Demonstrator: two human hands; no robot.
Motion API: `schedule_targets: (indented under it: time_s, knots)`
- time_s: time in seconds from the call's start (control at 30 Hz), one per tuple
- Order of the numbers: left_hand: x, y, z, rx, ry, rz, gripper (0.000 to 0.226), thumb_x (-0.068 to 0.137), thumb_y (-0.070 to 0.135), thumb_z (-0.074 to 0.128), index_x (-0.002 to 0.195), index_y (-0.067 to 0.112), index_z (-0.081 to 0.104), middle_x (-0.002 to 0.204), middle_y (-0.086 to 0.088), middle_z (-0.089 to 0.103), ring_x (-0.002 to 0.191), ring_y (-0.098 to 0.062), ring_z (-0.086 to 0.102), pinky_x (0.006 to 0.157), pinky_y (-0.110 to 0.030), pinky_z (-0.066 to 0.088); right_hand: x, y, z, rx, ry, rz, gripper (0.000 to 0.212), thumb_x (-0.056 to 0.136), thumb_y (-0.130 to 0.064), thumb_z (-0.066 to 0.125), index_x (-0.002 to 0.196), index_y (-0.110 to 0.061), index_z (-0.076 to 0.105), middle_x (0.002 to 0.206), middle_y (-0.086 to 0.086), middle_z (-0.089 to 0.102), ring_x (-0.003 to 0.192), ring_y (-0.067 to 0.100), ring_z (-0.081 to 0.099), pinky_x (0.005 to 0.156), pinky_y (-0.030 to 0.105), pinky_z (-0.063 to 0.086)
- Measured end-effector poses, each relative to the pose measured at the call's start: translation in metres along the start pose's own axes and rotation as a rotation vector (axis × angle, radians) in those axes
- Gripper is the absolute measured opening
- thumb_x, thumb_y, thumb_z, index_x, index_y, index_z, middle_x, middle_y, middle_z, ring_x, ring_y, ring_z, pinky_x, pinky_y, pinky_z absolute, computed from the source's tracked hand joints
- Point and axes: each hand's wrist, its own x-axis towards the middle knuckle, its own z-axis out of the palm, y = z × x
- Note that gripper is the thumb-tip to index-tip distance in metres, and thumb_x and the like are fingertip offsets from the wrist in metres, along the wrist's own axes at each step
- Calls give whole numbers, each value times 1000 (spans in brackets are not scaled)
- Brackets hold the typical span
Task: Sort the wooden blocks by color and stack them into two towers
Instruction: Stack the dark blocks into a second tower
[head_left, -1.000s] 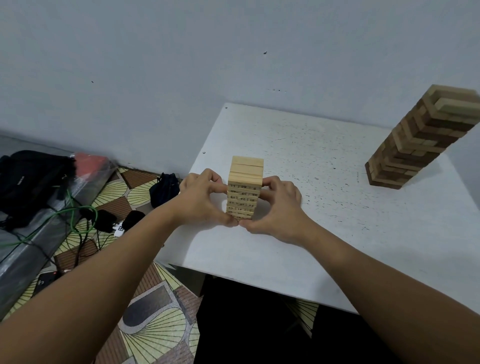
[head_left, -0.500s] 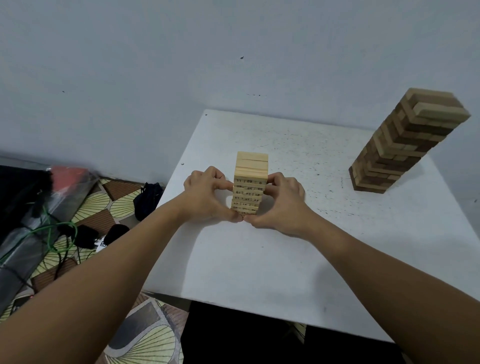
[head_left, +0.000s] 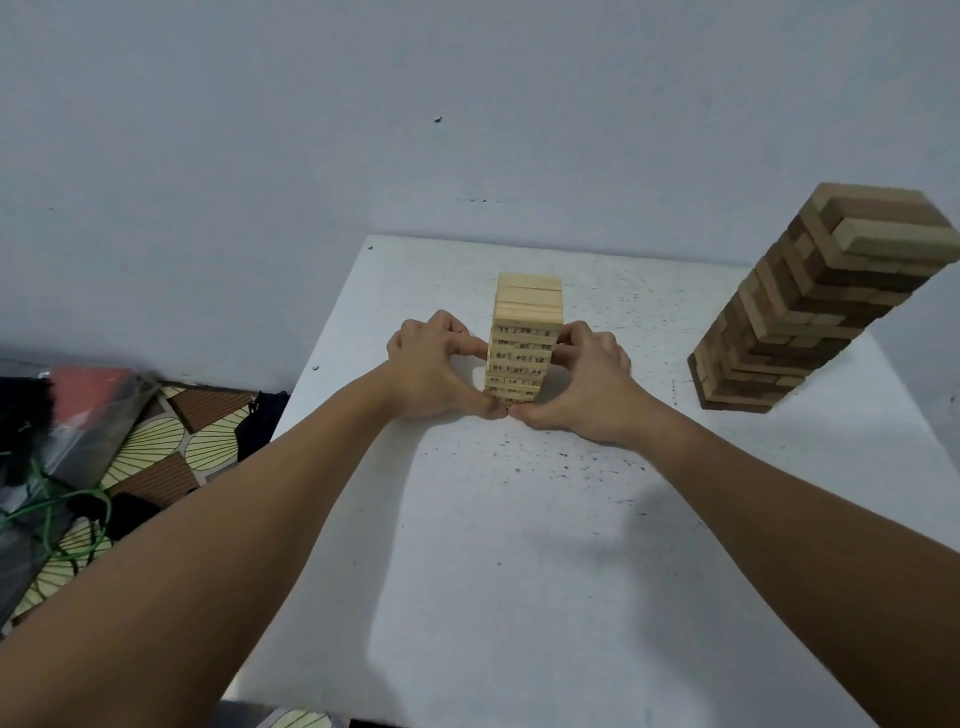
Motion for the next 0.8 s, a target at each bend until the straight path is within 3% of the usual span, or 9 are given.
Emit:
schedule_targets:
  time_s: [0.3, 0.5, 0.57, 0.6, 0.7, 0.8]
  knots:
    - [26, 14, -4, -12, -13, -32, 76, 45, 71, 82, 116, 49, 71, 118, 17, 44, 120, -13, 26, 110, -31, 21, 27, 13, -13, 14, 0, 30, 58, 70, -47, 90, 88, -52, 34, 101, -32, 25, 118, 9, 22, 118, 38, 28]
    - [24, 14, -5, 20, -31, -51, 75, 48, 71, 81, 120, 51, 68, 124, 14, 43, 124, -16, 25, 116, -38, 22, 31, 20, -9, 35, 12, 45, 56, 70, -48, 90, 91, -52, 39, 101, -33, 23, 118, 8, 21, 118, 35, 25]
    - [23, 16, -5, 45, -38, -62, 77, 50, 73, 79, 123, 54, 66, 130, 12, 43, 131, -19, 25, 119, -42, 22, 33, 23, -7, -1, 3, 42, 54, 70, -55, 87, 108, -52, 49, 106, -30, 27, 122, 8, 20, 121, 37, 22]
    - [23, 16, -5, 61, -49, -68, 82, 49, 75, 79, 127, 56, 63, 134, 11, 43, 135, -20, 25, 120, -45, 23, 34, 26, -5, -44, -9, 29, 65, 69, -61, 85, 124, -52, 52, 114, -27, 30, 126, 10, 21, 122, 40, 21]
    - [17, 8, -8, -22, -103, -53, 108, 48, 77, 88, 145, 58, 45, 149, 14, 45, 146, -16, 29, 122, -49, 26, 31, 36, -4, -60, -38, 2, 99, 67, -66, 79, 152, -46, 33, 138, -14, 31, 138, 16, 22, 120, 46, 28]
    - [-3, 3, -17, -390, -139, -68, 108, 71, 44, 89, 160, 45, 27, 157, 14, 40, 148, -6, 32, 119, -37, 31, 15, 40, -8, 204, -60, -15, 100, 80, -46, 71, 161, -39, 15, 156, -18, 23, 147, 13, 19, 109, 34, 44]
